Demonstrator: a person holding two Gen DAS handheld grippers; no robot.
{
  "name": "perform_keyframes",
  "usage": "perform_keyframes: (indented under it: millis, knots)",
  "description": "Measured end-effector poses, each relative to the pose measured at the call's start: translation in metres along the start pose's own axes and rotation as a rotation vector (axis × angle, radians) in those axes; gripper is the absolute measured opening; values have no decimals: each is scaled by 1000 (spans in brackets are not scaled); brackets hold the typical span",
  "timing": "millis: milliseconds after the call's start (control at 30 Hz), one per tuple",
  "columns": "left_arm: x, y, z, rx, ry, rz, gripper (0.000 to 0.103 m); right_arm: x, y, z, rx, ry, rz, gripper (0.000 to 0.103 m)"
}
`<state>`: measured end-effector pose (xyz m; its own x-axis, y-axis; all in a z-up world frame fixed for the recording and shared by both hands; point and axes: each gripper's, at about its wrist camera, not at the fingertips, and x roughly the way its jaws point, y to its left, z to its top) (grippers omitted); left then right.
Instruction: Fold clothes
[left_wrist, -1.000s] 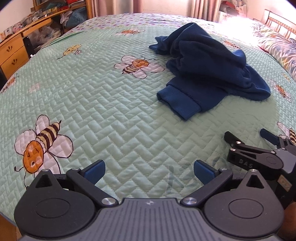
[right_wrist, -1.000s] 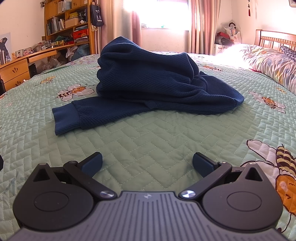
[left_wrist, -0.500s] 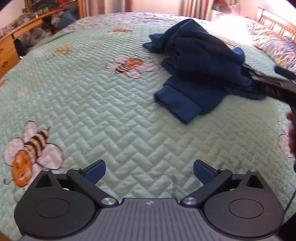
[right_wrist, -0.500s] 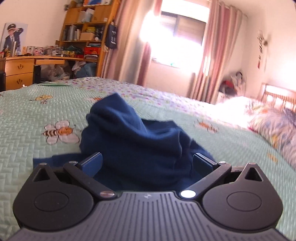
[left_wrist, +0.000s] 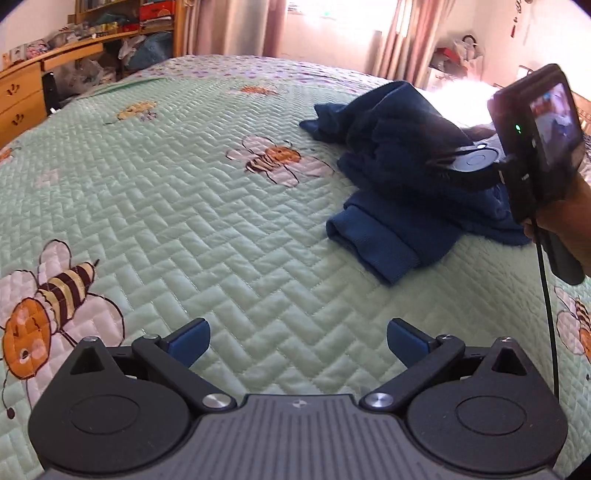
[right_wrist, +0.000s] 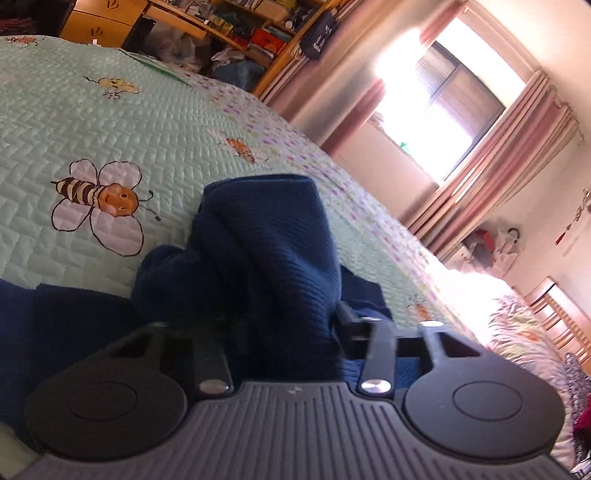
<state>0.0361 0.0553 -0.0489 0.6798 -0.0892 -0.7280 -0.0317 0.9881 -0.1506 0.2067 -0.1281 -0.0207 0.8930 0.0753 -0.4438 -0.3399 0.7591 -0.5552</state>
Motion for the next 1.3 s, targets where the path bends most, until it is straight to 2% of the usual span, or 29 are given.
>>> perform_keyframes:
  millis: [67,167,333,433,500,533,633,667,700,733,800,900,933,967,1000,1033,1067,1133,1200,1300]
  knots:
    - [1,5,-1,-18,0,-20,102,-4,-10,-5,67,9,0,12]
    - [3,12,-2,-43,1,-34,102,-29,-30,-7,125,-51,-102,10]
    - [-3,25,-4,-87,-16,-59,102,-132,-97,-23,396,-190,-241,10]
    - [-8,29,-5,-115,-38,-79,102,-194,-128,-57,517,-199,-321,10]
    - [-9,29,-5,-126,-40,-94,102,-211,-140,-94,573,-118,-375,12]
    - [-9,27,-6,-123,-36,-94,102,-210,-147,-114,607,-49,-394,13]
    - [-10,19,-11,-85,-32,-70,102,-185,-164,-188,821,267,-386,20]
    - [-10,16,-12,-67,-31,-60,102,-180,-162,-207,867,351,-379,21]
    - [-11,14,-14,-54,-31,-55,102,-182,-155,-219,891,378,-375,21]
    - [-12,13,-15,-47,-31,-55,102,-189,-145,-221,881,353,-365,21]
    - [-12,13,-15,-51,-32,-61,102,-206,-129,-218,825,296,-370,27]
    - [-12,13,-14,-61,-36,-82,102,-233,-126,-192,729,182,-407,32]
    - [-12,12,-15,-58,-36,-86,102,-239,-124,-182,700,130,-389,34]
    - [-12,11,-15,-50,-38,-88,102,-245,-122,-171,667,77,-366,43]
    - [-12,9,-15,-40,-40,-89,102,-247,-117,-156,620,19,-312,59]
    - [-12,8,-16,-29,-41,-90,102,-246,-111,-146,579,-11,-261,67]
    - [-13,5,-16,-17,-43,-92,102,-243,-103,-136,531,-31,-197,74]
    - [-14,3,-16,-2,-51,-99,102,-237,-82,-114,423,-55,-47,74]
    - [-14,3,-16,7,-57,-108,102,-225,-60,-101,321,-57,39,74]
    - [-13,-1,-18,29,-56,-110,102,-194,-28,-88,194,7,6,74]
